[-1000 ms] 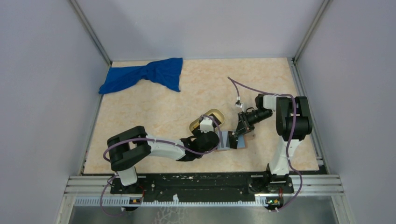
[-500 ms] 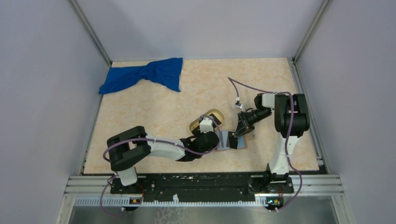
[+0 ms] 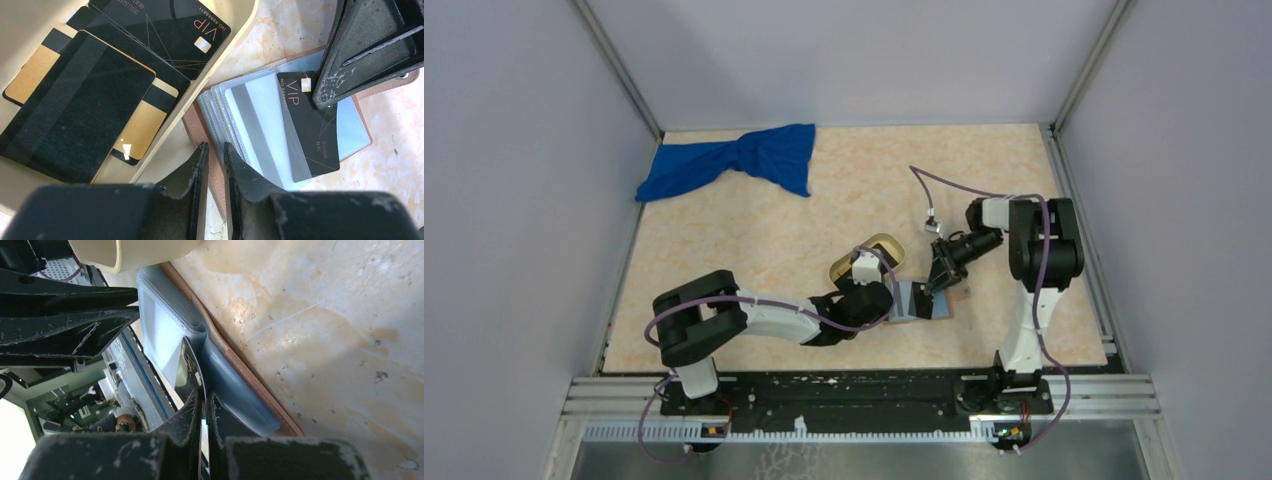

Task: Put the credit cards into the card holder
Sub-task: Insert the credit card into the card holder, then pick up the credit card from the storage box.

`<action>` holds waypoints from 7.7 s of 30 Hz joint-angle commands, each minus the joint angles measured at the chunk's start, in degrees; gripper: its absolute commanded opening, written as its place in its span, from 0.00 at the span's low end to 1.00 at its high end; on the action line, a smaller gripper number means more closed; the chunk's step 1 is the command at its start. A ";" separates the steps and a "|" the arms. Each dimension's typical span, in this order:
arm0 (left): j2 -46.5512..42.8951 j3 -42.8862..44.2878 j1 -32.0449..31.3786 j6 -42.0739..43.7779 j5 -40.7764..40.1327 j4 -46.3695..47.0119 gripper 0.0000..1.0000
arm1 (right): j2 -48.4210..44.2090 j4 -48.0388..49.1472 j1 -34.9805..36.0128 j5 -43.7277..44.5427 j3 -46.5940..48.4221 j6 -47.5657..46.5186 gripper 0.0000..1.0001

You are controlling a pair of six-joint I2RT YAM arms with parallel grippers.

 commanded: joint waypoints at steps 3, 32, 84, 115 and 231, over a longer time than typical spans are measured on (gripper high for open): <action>1.37 0.27 -0.19 1.68 2.34 -1.86 0.23 | 1.86 0.50 2.28 5.97 0.83 -0.27 0.00; -5.34 -0.38 -0.19 4.93 3.24 -3.13 0.28 | 2.33 1.41 4.38 -0.12 5.25 2.25 0.23; 31.27 61.61 -3.70 -10.23 -1.11 -56.23 0.31 | 3.24 2.61 4.39 -0.19 4.56 1.67 0.21; 27.65 60.33 -3.70 -18.46 -11.44 -68.27 0.44 | -8.35 4.01 3.13 -0.91 4.66 0.75 0.37; -22.85 -17.44 19.59 -13.67 14.51 -0.73 0.31 | -6.31 44.94 26.52 -11.83 4.37 44.06 0.36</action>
